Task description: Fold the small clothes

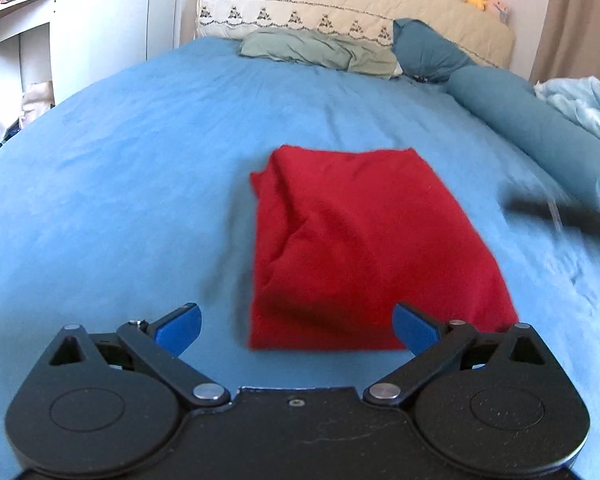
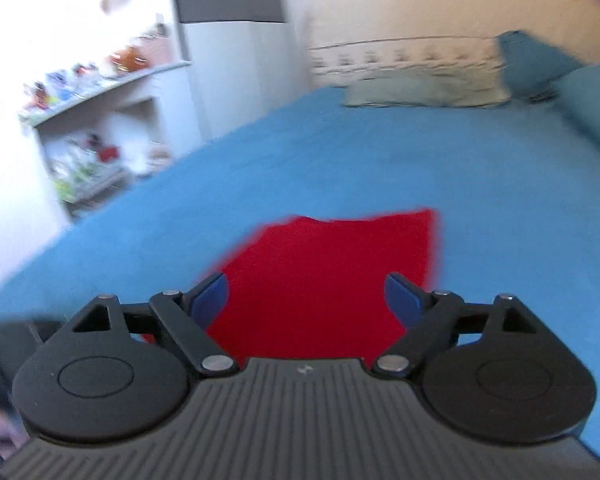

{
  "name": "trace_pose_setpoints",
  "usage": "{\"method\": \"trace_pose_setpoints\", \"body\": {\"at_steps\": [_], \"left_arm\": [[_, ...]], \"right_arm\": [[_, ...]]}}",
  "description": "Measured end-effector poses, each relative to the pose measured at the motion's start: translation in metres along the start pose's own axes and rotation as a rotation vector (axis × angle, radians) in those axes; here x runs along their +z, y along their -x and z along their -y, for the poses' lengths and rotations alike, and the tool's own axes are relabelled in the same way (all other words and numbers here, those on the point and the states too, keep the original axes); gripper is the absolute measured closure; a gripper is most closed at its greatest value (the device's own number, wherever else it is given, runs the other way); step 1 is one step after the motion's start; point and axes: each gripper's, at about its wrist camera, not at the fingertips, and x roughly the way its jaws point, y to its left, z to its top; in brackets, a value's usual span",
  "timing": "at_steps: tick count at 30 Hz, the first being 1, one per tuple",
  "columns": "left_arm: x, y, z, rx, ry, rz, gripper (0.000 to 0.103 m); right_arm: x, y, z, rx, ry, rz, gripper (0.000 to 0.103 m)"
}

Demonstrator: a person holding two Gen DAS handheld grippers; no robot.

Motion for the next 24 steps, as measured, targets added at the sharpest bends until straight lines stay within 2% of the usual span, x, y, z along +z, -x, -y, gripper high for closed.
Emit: {"method": "trace_pose_setpoints", "body": {"at_steps": [4, 7, 12, 15, 17, 18, 21, 24], "left_arm": [[0.001, -0.009, 0.005, 0.018, 0.022, 0.000, 0.000], [0.003, -0.012, 0.000, 0.041, 0.030, -0.003, 0.000], [0.005, -0.014, -0.012, 0.069, 0.076, 0.009, 0.000], [0.007, -0.023, -0.023, 0.120, 0.086, -0.008, 0.000], [0.003, -0.037, -0.033, 0.150, 0.085, -0.087, 0.002], [-0.002, -0.041, -0.037, 0.141, 0.083, -0.111, 0.002], [-0.009, -0.039, -0.035, 0.157, 0.038, -0.092, 0.002], [-0.010, -0.039, -0.031, 0.178, 0.036, -0.089, 0.002]], "right_arm": [[-0.049, 0.007, 0.008, -0.086, 0.039, -0.069, 0.003], [-0.071, 0.002, 0.011, -0.113, 0.034, -0.101, 0.005], [-0.079, -0.015, 0.010, -0.169, 0.023, -0.103, 0.006], [-0.079, -0.019, 0.018, -0.267, 0.007, -0.114, 0.011], [-0.082, -0.017, 0.032, -0.265, -0.041, -0.136, 0.011], [-0.085, -0.017, 0.034, -0.260, -0.045, -0.146, 0.011], [-0.090, -0.018, 0.032, -0.269, 0.003, -0.140, 0.011], [-0.091, -0.017, 0.037, -0.257, -0.012, -0.144, 0.010]]}}
